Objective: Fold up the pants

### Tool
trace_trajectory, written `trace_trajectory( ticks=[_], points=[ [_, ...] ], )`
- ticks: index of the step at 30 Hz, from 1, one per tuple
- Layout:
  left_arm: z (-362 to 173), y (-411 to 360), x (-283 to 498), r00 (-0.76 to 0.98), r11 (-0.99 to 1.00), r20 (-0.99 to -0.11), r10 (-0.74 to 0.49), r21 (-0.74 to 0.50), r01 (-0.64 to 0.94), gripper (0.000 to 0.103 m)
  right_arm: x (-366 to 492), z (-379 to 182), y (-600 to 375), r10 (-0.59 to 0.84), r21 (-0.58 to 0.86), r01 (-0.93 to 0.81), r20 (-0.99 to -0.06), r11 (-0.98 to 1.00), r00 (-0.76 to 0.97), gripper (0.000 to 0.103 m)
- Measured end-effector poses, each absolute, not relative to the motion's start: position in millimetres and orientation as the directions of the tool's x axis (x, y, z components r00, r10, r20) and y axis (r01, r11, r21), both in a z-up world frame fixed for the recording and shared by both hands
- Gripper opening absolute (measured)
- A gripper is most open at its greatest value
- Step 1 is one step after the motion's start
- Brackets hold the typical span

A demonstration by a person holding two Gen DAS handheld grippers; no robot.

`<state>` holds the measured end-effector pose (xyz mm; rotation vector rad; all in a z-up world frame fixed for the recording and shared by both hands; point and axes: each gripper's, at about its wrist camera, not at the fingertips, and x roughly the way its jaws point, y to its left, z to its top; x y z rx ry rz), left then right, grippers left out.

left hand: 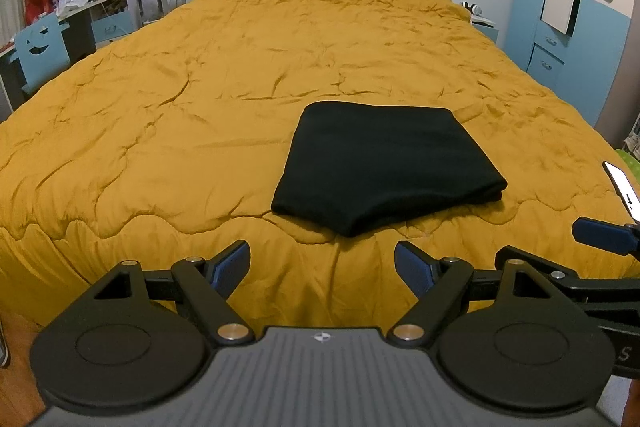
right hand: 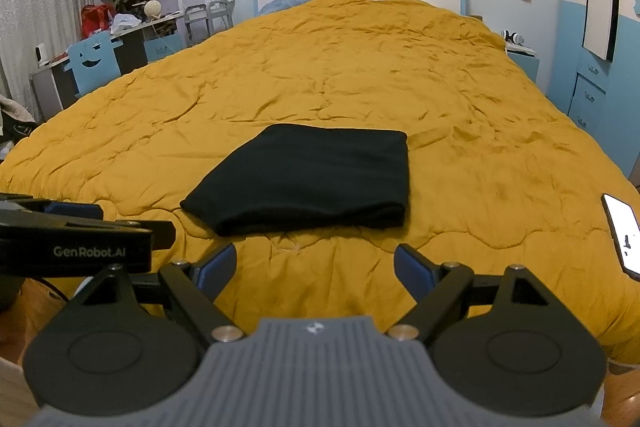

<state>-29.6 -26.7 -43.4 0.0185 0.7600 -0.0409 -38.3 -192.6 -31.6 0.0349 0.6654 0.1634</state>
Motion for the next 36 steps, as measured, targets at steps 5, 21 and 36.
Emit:
trace_trajectory(
  ticks=[5, 21, 36],
  points=[
    [-43.5, -27.1, -29.6, 0.724, 0.999, -0.69, -0.029, 0.002, 0.042, 0.096, -38.7, -32.4, -192.4, 0.161, 0.084, -0.139, -0.611, 0.987, 0.775, 0.082],
    [-43.3, -27.2, -29.6, 0.724, 0.999, -0.689, -0.029, 0.003, 0.043, 0.096, -40.6, -34.0, -192.0, 0.16, 0.085, -0.136, -0.613, 0.987, 0.774, 0.082],
    [-43.4, -26.6, -30.9, 0.726, 0.999, -0.688, -0.029, 0.006, 0.046, 0.096, -40.8, -33.7, -191.8, 0.16, 0.085, -0.136, -0.613, 0.987, 0.774, 0.082]
  ],
)
